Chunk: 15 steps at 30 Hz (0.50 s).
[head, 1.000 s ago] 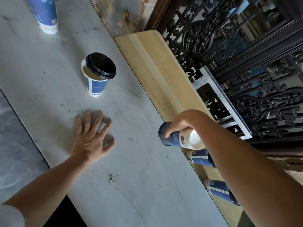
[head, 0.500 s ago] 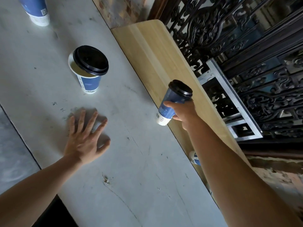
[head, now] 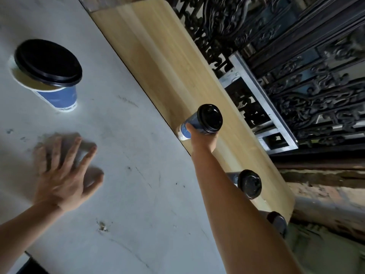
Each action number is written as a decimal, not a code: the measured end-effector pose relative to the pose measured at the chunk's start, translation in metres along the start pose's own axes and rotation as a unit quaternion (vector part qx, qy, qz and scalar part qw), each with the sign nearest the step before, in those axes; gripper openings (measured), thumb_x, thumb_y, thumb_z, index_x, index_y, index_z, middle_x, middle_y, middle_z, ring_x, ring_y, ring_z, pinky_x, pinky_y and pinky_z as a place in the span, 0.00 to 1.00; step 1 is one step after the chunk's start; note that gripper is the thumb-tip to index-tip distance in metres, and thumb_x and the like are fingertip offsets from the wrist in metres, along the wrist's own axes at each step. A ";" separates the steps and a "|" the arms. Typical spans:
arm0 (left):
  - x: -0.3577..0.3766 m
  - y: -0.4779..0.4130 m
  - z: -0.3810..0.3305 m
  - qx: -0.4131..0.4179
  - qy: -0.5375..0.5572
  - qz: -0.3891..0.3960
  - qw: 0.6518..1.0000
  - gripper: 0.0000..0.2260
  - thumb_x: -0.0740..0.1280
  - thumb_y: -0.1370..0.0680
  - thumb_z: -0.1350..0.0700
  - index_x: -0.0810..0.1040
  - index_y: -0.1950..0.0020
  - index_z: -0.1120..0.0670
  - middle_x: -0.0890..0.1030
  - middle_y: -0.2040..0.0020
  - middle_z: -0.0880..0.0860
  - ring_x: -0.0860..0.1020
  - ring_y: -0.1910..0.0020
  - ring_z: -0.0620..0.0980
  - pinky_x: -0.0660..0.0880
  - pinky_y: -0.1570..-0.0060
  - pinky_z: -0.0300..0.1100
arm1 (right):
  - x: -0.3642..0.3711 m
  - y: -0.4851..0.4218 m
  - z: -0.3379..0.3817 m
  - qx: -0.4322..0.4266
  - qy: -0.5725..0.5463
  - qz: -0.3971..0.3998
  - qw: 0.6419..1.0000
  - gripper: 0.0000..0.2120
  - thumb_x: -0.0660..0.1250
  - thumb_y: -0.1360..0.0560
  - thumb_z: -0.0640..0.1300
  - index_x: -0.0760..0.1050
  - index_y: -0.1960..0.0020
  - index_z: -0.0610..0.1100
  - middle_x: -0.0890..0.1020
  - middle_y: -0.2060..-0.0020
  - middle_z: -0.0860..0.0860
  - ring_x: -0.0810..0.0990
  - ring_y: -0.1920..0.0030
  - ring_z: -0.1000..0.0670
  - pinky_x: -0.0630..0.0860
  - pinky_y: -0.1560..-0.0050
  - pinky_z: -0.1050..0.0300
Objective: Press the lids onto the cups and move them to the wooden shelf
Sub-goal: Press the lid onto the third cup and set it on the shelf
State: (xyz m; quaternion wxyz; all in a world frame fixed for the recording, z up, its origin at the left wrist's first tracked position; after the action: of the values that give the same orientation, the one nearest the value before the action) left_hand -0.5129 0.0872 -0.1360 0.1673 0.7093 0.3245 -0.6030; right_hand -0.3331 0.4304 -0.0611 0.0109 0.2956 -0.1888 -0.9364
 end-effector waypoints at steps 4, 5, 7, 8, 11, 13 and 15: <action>0.001 -0.001 0.001 0.007 -0.006 0.004 1.000 0.35 0.61 0.28 0.35 0.73 0.24 0.51 0.60 0.18 0.58 0.57 0.21 0.72 0.47 0.23 0.71 | 0.004 -0.002 -0.008 -0.004 -0.013 0.021 1.000 0.42 0.83 0.39 0.43 0.70 0.30 0.54 0.81 0.43 0.55 0.80 0.42 0.50 0.77 0.42 0.54; 0.002 -0.001 0.001 0.007 -0.010 0.006 1.000 0.36 0.61 0.28 0.34 0.73 0.24 0.51 0.60 0.18 0.58 0.57 0.21 0.72 0.46 0.23 0.70 | 0.006 -0.002 -0.009 -0.007 -0.014 0.026 1.000 0.41 0.83 0.39 0.42 0.69 0.30 0.53 0.81 0.44 0.55 0.80 0.44 0.50 0.76 0.45 0.55; 0.005 0.000 0.002 0.005 -0.017 0.011 1.000 0.36 0.61 0.28 0.34 0.72 0.24 0.51 0.60 0.18 0.58 0.57 0.21 0.72 0.45 0.23 0.70 | 0.007 -0.002 -0.012 -0.014 -0.012 0.028 0.999 0.41 0.82 0.39 0.43 0.68 0.30 0.53 0.79 0.46 0.56 0.78 0.46 0.51 0.72 0.48 0.57; 0.006 0.000 0.003 0.005 -0.018 0.013 1.000 0.37 0.61 0.28 0.34 0.72 0.24 0.51 0.60 0.18 0.58 0.56 0.21 0.71 0.45 0.23 0.70 | 0.007 -0.002 -0.012 -0.017 -0.012 0.028 0.999 0.41 0.82 0.38 0.43 0.68 0.30 0.53 0.78 0.47 0.56 0.77 0.47 0.52 0.71 0.49 0.58; 0.006 0.001 0.003 0.005 -0.014 0.015 1.000 0.37 0.61 0.29 0.34 0.72 0.23 0.50 0.61 0.18 0.58 0.55 0.21 0.71 0.45 0.23 0.70 | 0.008 0.000 -0.016 -0.018 -0.012 0.029 0.999 0.41 0.82 0.37 0.43 0.67 0.29 0.51 0.78 0.46 0.56 0.77 0.46 0.52 0.71 0.47 0.57; 0.004 0.001 0.002 0.001 -0.007 0.013 1.000 0.37 0.61 0.29 0.34 0.71 0.23 0.50 0.62 0.19 0.59 0.56 0.21 0.71 0.45 0.23 0.70 | 0.010 0.005 -0.017 -0.018 -0.013 0.033 0.999 0.41 0.82 0.37 0.43 0.67 0.29 0.51 0.78 0.45 0.55 0.77 0.46 0.52 0.71 0.47 0.57; 0.001 0.000 0.000 0.001 -0.002 0.008 1.000 0.37 0.61 0.28 0.34 0.71 0.23 0.51 0.62 0.19 0.60 0.56 0.21 0.72 0.45 0.23 0.70 | 0.011 0.009 -0.017 -0.022 -0.014 0.035 0.999 0.41 0.82 0.37 0.43 0.67 0.28 0.51 0.79 0.44 0.55 0.77 0.45 0.51 0.72 0.47 0.56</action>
State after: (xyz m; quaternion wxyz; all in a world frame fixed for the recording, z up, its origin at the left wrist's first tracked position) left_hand -0.5126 0.0873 -0.1374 0.1723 0.7109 0.3176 -0.6034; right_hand -0.3333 0.4150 -0.0767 0.0479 0.2758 -0.1787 -0.9433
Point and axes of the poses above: each hand's wrist, its own y-axis away from the middle knuckle, its own x-axis out of the palm, z = x × y, the point moved 10 cm from there along -y, towards the middle knuckle
